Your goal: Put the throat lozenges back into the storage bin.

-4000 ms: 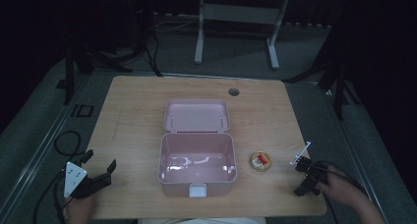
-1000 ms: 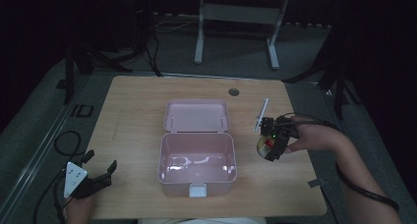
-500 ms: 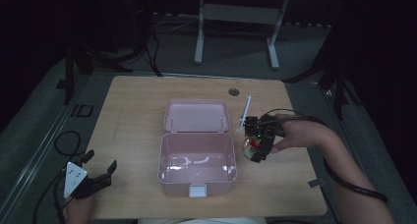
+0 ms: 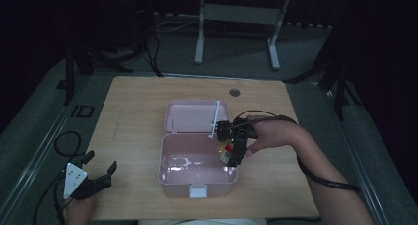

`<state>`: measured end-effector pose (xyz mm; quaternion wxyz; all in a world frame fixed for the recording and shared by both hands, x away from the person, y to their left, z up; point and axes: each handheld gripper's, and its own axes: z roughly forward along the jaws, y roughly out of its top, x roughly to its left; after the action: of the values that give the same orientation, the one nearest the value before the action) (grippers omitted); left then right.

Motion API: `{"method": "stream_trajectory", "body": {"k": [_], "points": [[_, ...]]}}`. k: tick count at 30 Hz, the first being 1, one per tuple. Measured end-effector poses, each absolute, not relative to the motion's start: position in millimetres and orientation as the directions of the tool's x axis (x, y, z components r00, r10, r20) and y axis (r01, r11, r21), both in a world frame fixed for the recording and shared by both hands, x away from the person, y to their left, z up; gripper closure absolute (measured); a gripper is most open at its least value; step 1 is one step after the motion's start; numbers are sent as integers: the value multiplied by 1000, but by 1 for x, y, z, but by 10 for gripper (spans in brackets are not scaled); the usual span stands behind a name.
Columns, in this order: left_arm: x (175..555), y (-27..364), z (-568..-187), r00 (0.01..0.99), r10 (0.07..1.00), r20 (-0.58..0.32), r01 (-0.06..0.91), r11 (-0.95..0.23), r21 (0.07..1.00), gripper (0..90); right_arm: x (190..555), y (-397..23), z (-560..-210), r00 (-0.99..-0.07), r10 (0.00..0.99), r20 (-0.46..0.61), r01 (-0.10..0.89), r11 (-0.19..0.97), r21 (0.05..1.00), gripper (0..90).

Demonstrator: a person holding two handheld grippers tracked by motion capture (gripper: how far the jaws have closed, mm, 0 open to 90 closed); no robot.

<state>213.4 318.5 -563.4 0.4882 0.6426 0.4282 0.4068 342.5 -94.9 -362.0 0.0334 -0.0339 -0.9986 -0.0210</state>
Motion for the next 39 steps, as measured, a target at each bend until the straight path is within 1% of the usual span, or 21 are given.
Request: {"method": "stream_trajectory", "body": {"k": [6, 15, 22, 23, 24, 27, 33, 35, 37, 39], "points": [[213, 319, -563, 302, 948, 102, 152, -153, 976, 147, 344, -82, -378, -996, 40, 75, 43, 998, 36, 202], [213, 319, -563, 303, 947, 102, 152, -154, 976, 147, 344, -74, -411, -996, 10, 93, 12, 1000, 27, 202], [213, 319, -563, 304, 947, 100, 154, -153, 976, 147, 345, -67, -442, -993, 10, 120, 8, 1000, -20, 202], [213, 319, -563, 305, 947, 99, 154, -151, 976, 147, 345, -66, -446, -993, 7, 118, 3, 1000, -29, 202], [213, 319, -563, 304, 948, 99, 153, -151, 977, 147, 344, -64, -447, -996, 0, 93, -3, 999, -32, 202], [213, 319, -563, 307, 946, 100, 153, -153, 976, 147, 344, -59, -447, -996, -9, 88, -9, 1000, -6, 202], [213, 319, -563, 308, 946, 99, 151, -151, 977, 147, 340, -51, -467, -995, -45, 90, -51, 997, -63, 202], [213, 319, -563, 309, 946, 99, 152, -152, 977, 147, 340, -49, -473, -995, -43, 86, -50, 995, -81, 201], [213, 319, -563, 310, 946, 99, 152, -152, 977, 147, 341, -47, -479, -998, -35, 57, -41, 993, -114, 201], [214, 319, -563, 310, 945, 100, 153, -154, 976, 147, 342, -47, -482, -998, -20, 57, -27, 992, -122, 201]]}}
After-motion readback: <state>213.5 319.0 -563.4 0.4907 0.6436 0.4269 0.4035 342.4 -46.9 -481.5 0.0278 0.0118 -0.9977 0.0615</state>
